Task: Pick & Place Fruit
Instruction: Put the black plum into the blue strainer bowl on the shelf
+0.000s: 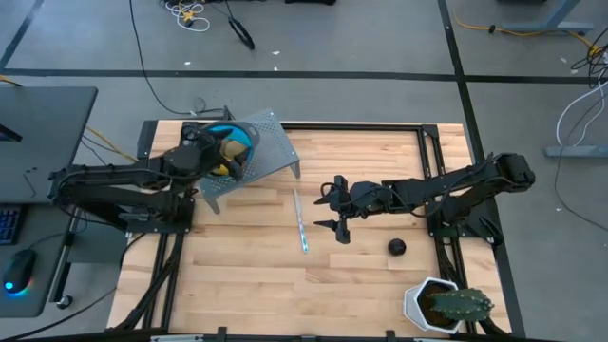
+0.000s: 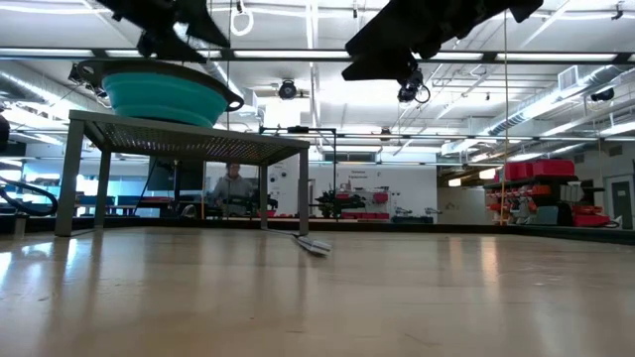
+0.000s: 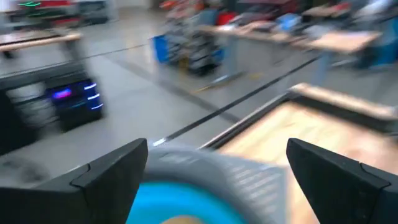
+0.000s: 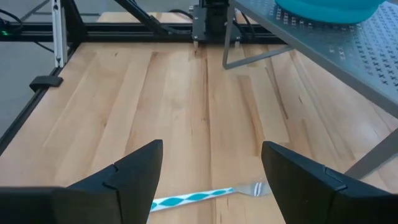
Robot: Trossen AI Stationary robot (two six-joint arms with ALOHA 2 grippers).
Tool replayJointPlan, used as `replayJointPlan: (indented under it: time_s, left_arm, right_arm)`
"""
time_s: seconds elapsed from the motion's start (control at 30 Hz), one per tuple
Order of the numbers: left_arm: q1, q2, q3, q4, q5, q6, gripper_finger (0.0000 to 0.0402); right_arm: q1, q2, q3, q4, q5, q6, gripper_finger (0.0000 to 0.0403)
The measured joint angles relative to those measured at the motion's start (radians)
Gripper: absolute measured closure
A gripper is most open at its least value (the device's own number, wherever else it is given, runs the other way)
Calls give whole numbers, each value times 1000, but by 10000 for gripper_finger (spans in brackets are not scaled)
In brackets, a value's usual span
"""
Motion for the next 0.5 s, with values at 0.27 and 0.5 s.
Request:
replayJointPlan:
  time_s: [0.27,0.5]
  left_arm:
    - [-63,32,0,172,262,5,24]
    - [-146,162,0,175,335,-2,36]
  right_arm:
    - [1,0,0,-109,3,34,121]
    - [60,0,0,-390,-53,62,121]
